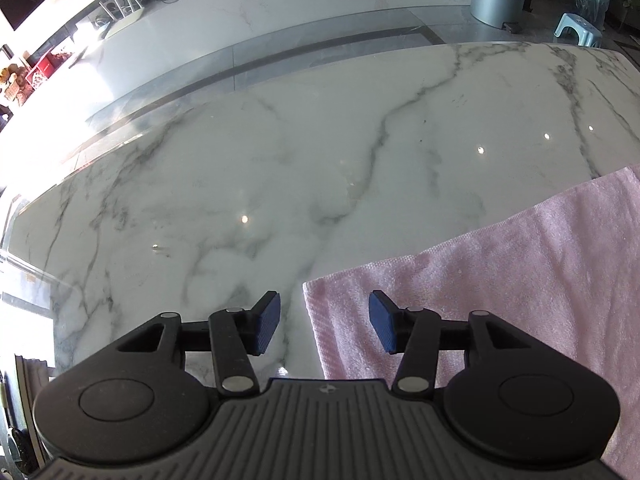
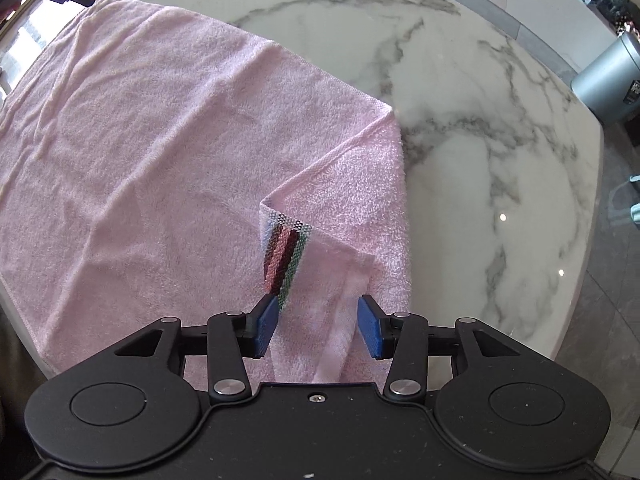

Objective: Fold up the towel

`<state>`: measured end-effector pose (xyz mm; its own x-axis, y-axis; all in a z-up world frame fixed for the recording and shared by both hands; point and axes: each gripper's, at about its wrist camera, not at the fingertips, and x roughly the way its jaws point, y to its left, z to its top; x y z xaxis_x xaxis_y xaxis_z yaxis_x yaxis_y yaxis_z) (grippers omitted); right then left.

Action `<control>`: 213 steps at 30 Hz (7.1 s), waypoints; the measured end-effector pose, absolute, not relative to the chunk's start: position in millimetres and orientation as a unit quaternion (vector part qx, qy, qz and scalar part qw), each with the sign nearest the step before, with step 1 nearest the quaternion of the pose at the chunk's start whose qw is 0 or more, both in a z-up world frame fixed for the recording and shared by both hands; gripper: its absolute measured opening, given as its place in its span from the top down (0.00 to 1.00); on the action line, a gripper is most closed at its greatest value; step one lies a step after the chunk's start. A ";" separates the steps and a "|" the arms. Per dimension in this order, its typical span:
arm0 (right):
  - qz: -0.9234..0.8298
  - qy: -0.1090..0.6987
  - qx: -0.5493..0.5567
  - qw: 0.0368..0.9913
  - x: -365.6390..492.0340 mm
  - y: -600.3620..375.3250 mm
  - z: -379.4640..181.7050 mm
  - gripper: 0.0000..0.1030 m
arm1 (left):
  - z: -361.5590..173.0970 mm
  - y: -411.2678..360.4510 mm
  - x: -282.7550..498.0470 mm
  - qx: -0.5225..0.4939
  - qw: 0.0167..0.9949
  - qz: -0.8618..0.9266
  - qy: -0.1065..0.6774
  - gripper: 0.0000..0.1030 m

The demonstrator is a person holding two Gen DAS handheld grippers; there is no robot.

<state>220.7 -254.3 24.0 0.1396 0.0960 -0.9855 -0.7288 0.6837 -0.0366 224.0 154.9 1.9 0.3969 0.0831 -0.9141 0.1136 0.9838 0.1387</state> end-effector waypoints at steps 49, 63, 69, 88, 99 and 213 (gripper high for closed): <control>0.350 0.486 -0.193 0.777 156.3 -197.3 145.7 0.94 | 114.0 49.0 77.4 0.024 0.885 -0.156 0.437 0.95; 0.414 0.484 -0.175 0.751 111.9 -148.0 126.2 0.94 | 105.7 -7.4 41.5 0.025 0.887 -0.202 0.415 0.95; 0.428 0.494 -0.169 0.738 93.2 -143.1 103.1 0.94 | 79.7 -12.0 24.7 0.029 0.880 -0.230 0.416 0.95; 0.424 0.531 -0.142 0.720 54.2 -146.9 23.4 0.86 | 11.7 -26.8 -7.3 0.022 0.835 -0.285 0.471 0.86; 0.442 0.526 -0.131 0.715 48.9 -175.0 39.5 0.66 | 21.5 -15.6 -24.7 0.056 0.830 -0.314 0.458 0.62; 0.408 0.435 -0.184 0.781 -18.5 -164.0 58.7 0.65 | 42.6 -28.9 85.2 -0.099 0.787 -0.171 0.585 0.92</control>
